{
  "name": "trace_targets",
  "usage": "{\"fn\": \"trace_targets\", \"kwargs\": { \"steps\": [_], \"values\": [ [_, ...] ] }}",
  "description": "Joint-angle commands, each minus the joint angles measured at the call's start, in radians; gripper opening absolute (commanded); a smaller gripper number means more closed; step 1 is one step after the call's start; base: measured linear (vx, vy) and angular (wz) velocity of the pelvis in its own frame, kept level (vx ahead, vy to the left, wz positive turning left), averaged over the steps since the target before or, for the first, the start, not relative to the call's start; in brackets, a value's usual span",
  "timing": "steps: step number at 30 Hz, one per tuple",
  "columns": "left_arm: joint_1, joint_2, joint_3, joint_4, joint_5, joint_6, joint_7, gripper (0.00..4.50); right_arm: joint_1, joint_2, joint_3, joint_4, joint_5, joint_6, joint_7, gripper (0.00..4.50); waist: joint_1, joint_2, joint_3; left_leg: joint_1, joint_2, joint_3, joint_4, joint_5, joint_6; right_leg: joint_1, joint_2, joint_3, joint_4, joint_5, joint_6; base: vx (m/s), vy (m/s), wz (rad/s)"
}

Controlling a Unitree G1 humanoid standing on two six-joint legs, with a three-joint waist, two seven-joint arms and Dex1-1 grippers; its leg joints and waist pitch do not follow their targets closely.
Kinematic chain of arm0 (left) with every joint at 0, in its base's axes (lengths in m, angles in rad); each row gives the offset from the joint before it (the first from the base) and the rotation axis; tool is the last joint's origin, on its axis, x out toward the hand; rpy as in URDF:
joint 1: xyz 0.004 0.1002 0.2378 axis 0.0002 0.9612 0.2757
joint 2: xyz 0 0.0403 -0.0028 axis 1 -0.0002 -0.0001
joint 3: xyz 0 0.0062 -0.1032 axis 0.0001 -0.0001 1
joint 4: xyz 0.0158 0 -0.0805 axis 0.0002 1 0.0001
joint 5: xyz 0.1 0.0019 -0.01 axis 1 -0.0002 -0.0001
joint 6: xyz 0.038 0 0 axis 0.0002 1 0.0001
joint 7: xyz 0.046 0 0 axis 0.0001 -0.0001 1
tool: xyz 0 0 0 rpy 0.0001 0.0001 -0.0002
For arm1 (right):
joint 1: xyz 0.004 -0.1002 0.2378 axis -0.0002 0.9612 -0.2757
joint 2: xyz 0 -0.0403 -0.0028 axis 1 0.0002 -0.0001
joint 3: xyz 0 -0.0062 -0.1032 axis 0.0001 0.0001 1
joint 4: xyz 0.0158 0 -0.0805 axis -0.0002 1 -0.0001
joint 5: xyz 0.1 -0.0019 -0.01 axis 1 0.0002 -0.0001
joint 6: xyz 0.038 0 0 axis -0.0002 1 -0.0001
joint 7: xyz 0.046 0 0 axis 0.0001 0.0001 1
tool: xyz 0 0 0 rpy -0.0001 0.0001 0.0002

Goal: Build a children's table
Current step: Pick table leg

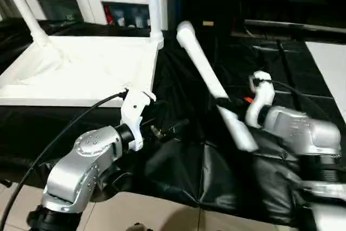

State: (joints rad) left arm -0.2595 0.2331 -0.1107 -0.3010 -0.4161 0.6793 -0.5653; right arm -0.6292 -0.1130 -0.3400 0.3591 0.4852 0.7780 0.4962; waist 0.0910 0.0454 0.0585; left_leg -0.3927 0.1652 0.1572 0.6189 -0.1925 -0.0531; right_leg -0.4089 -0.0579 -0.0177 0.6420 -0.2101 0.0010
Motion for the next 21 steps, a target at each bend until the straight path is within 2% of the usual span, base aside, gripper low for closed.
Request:
{"fn": "trace_targets", "kwargs": {
  "steps": [1,2,3,4,5,6,7,8,9,10,11,12,14,17,21],
  "values": [
    [-0.047,-0.077,0.002,0.007,-0.082,0.061,0.031,4.5,-0.08,0.068,-0.106,-0.023,0.103,-0.168,-0.105,1.42,0.005,-0.014,-0.072,0.017,0.045,-0.002,-0.073,-0.126,0.006,0.045,-0.072,0.034,-0.079,-0.118,-0.248,0.0,0.0,0.0],
    [-0.067,-0.124,0.01,0.033,-0.095,0.064,0.061,4.5,-0.102,0.113,-0.147,-0.026,0.148,-0.211,-0.145,1.42,0.01,-0.012,-0.073,0.022,0.049,0.0,-0.074,-0.125,0.008,0.04,-0.068,0.033,-0.079,-0.119,-0.242,0.0,0.0,0.0],
    [-0.075,-0.14,0.013,0.048,-0.094,0.06,0.076,4.5,-0.108,0.129,-0.159,-0.03,0.165,-0.217,-0.158,1.42,0.009,-0.01,-0.07,0.02,0.048,0.002,-0.075,-0.129,0.01,0.036,-0.065,0.033,-0.079,-0.119,-0.239,0.0,0.0,0.0],
    [-0.103,-0.182,0.025,0.102,-0.091,0.06,0.112,4.5,-0.122,0.178,-0.173,-0.051,0.195,-0.246,-0.187,1.42,0.011,0.017,-0.069,0.02,0.047,0.002,-0.074,-0.145,0.004,0.033,-0.061,0.031,-0.08,-0.124,-0.223,0.0,0.0,0.0],
    [-0.103,-0.182,0.025,0.102,-0.091,0.06,0.112,4.5,-0.122,0.178,-0.173,-0.051,0.195,-0.246,-0.187,1.42,0.009,0.002,-0.07,0.018,0.046,0.001,-0.078,-0.155,-0.001,0.039,-0.06,0.03,-0.083,-0.121,-0.2,0.0,0.0,0.0],
    [-0.13,-0.202,0.035,0.152,-0.087,0.068,0.133,4.5,-0.126,0.218,-0.169,-0.074,0.193,-0.29,-0.204,1.42,0.01,0.02,-0.071,0.011,0.044,-0.004,-0.079,-0.145,-0.009,0.044,-0.061,0.029,-0.078,-0.099,-0.185,0.0,0.0,0.0],
    [-0.137,-0.205,0.038,0.163,-0.085,0.069,0.137,4.5,-0.127,0.227,-0.167,-0.079,0.19,-0.304,-0.208,1.42,0.007,0.014,-0.069,0.013,0.043,0.0,-0.08,-0.15,-0.013,0.04,-0.058,0.029,-0.086,-0.103,-0.175,0.0,0.0,0.0],
    [-0.16,-0.219,0.056,0.198,-0.087,0.067,0.151,4.5,-0.131,0.256,-0.172,-0.09,0.193,-0.342,-0.221,1.42,0.008,0.02,-0.075,0.016,0.04,-0.002,-0.078,-0.154,-0.025,0.043,-0.06,0.029,-0.083,-0.099,-0.167,0.0,0.0,0.0],
    [-0.16,-0.219,0.056,0.198,-0.087,0.067,0.151,4.5,-0.131,0.256,-0.172,-0.09,0.193,-0.342,-0.221,1.42,0.007,0.015,-0.076,0.014,0.04,-0.002,-0.078,-0.149,-0.026,0.045,-0.059,0.029,-0.084,-0.091,-0.163,0.0,0.0,0.0],
    [-0.17,-0.226,0.064,0.208,-0.097,0.063,0.147,4.5,-0.136,0.273,-0.183,-0.097,0.206,-0.362,-0.229,1.42,0.012,0.029,-0.082,0.015,0.041,-0.005,-0.074,-0.113,-0.027,0.047,-0.061,0.028,-0.075,-0.04,-0.168,0.0,0.0,0.0],
    [-0.176,-0.233,0.072,0.209,-0.106,0.067,0.144,4.5,-0.142,0.288,-0.196,-0.1,0.213,-0.376,-0.238,1.42,0.01,0.021,-0.082,0.009,0.04,-0.003,-0.071,-0.082,-0.019,0.05,-0.058,0.027,-0.072,0.014,-0.174,0.0,0.0,0.0],
    [-0.178,-0.239,0.073,0.204,-0.11,0.044,0.13,4.5,-0.145,0.299,-0.2,-0.108,0.217,-0.38,-0.247,1.42,0.01,0.028,-0.082,0.008,0.039,-0.002,-0.068,-0.065,-0.009,0.048,-0.057,0.026,-0.071,0.052,-0.181,0.0,0.0,0.0],
    [-0.178,-0.262,0.085,0.186,-0.14,0.027,0.113,4.5,-0.146,0.311,-0.198,-0.118,0.223,-0.397,-0.262,1.42,0.015,0.028,-0.084,0.005,0.037,-0.002,-0.066,-0.049,0.004,0.052,-0.059,0.025,-0.067,0.079,-0.192,0.0,0.0,0.0],
    [-0.179,-0.305,0.117,0.197,-0.185,0.008,0.126,4.5,-0.143,0.32,-0.198,-0.129,0.244,-0.395,-0.281,1.42,0.015,0.028,-0.08,0.003,0.038,0.0,-0.065,-0.068,0.021,0.053,-0.06,0.025,-0.072,0.042,-0.207,0.0,0.0,0.0],
    [-0.181,-0.309,0.114,0.214,-0.188,0.002,0.125,4.5,-0.139,0.327,-0.197,-0.135,0.261,-0.393,-0.293,1.42,0.012,0.03,-0.078,0.003,0.039,0.0,-0.068,-0.092,0.026,0.051,-0.06,0.025,-0.079,-0.04,-0.187,0.0,0.0,0.0]
  ]
}}
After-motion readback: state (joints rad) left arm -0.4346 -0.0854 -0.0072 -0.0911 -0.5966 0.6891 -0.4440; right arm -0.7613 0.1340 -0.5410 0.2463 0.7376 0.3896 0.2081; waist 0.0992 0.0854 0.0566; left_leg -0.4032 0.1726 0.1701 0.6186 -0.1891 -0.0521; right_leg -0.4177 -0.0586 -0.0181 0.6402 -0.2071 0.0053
